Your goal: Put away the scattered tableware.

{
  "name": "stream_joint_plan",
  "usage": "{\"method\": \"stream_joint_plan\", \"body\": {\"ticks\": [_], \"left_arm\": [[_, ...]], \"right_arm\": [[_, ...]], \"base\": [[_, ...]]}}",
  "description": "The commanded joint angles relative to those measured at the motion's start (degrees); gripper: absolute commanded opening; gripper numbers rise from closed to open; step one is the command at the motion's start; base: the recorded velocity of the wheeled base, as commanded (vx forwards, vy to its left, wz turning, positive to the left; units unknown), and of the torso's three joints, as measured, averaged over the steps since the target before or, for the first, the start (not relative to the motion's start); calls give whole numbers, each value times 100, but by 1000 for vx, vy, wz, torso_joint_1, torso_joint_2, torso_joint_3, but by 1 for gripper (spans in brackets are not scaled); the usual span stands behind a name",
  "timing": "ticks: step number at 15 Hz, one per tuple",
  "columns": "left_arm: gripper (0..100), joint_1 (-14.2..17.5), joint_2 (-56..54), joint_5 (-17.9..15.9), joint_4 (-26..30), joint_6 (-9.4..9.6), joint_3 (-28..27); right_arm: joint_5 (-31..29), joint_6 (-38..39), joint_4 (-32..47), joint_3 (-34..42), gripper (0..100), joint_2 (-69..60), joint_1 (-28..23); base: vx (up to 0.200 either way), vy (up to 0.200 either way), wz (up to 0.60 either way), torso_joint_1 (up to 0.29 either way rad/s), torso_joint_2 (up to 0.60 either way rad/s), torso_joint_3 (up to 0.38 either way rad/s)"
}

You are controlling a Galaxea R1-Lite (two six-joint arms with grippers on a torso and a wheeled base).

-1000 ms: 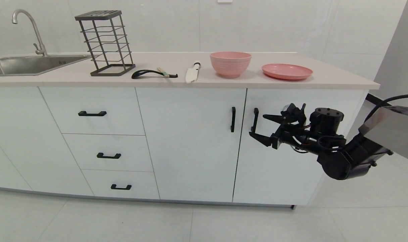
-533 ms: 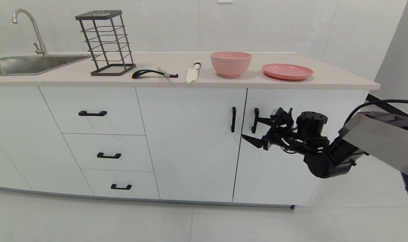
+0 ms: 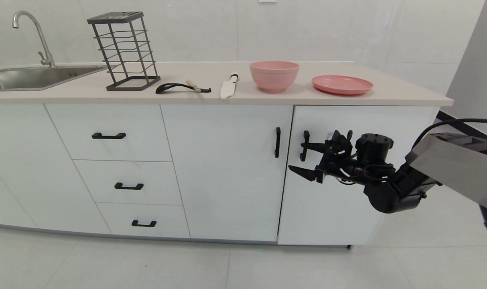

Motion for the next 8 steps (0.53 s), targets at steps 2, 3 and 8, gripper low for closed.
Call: {"method": "stream_joint_plan", "body": {"ticks": [2, 3, 8], "left_arm": [[100, 1, -5, -6, 3, -64, 5], [100, 27, 48, 12, -349, -257, -241], [100, -764, 2720, -1483, -1773, -1251, -2474]], "right_arm": [[177, -30, -66, 468, 100, -485, 32], [291, -47, -101, 696, 100, -546, 32], [370, -170, -233, 1488, 100, -977, 15]], "base": [[0, 0, 0, 0, 0, 0], [0, 0, 0, 0, 0, 0], [0, 0, 0, 0, 0, 0]]}}
